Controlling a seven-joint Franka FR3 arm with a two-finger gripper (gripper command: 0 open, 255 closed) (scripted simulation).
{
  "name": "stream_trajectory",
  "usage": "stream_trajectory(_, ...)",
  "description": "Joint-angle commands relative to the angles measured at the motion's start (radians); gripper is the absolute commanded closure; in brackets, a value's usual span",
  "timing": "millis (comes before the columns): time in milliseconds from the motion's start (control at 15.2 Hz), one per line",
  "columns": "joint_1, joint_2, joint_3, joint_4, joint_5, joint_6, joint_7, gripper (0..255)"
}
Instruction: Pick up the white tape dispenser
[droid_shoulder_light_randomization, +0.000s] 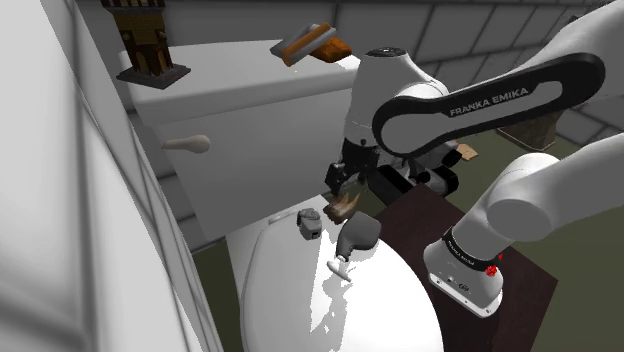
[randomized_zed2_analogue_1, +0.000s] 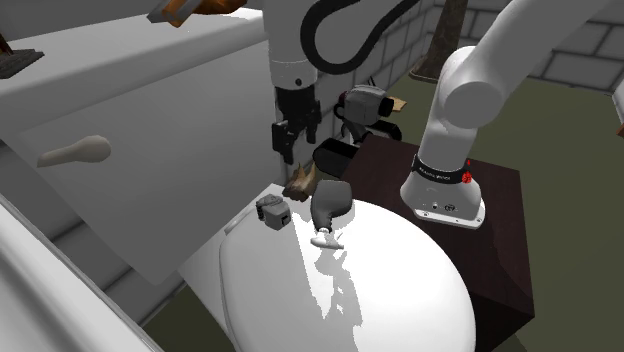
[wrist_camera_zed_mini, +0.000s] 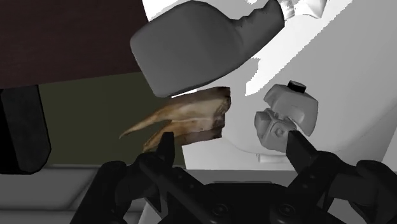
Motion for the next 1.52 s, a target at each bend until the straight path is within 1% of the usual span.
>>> stream_trajectory(0,-0.01,0.086,0.055,0.017,-0.005,0.085,0.061,0)
stream_trajectory(132,-0.03,0.178,0.11,0.036,-0.032,0.166,0.13,0)
stream_trajectory(264,-0.06,0.276,0.166,0.062,-0.087,0.244,0.214,0)
stream_trajectory(396,-0.096,0.383,0.217,0.094,-0.183,0.316,0.325,0)
stream_trajectory(462,-0.114,0.441,0.238,0.112,-0.25,0.348,0.393,0)
stream_trajectory(528,-0.12,0.478,0.244,0.125,-0.3,0.365,0.441,0)
stream_trajectory(792,-0.119,0.555,0.228,0.121,-0.402,0.426,0.514,0)
stream_trajectory(990,-0.11,0.613,0.202,0.123,-0.491,0.467,0.577,0)
stream_trajectory(1056,-0.105,0.624,0.195,0.124,-0.508,0.474,0.589,0)
stream_trajectory(1122,-0.104,0.624,0.194,0.124,-0.508,0.474,0.589,0)
stream_trajectory(1188,-0.102,0.625,0.195,0.124,-0.508,0.474,0.592,255)
stream_trajectory(1452,-0.102,0.625,0.195,0.125,-0.509,0.474,0.593,255)
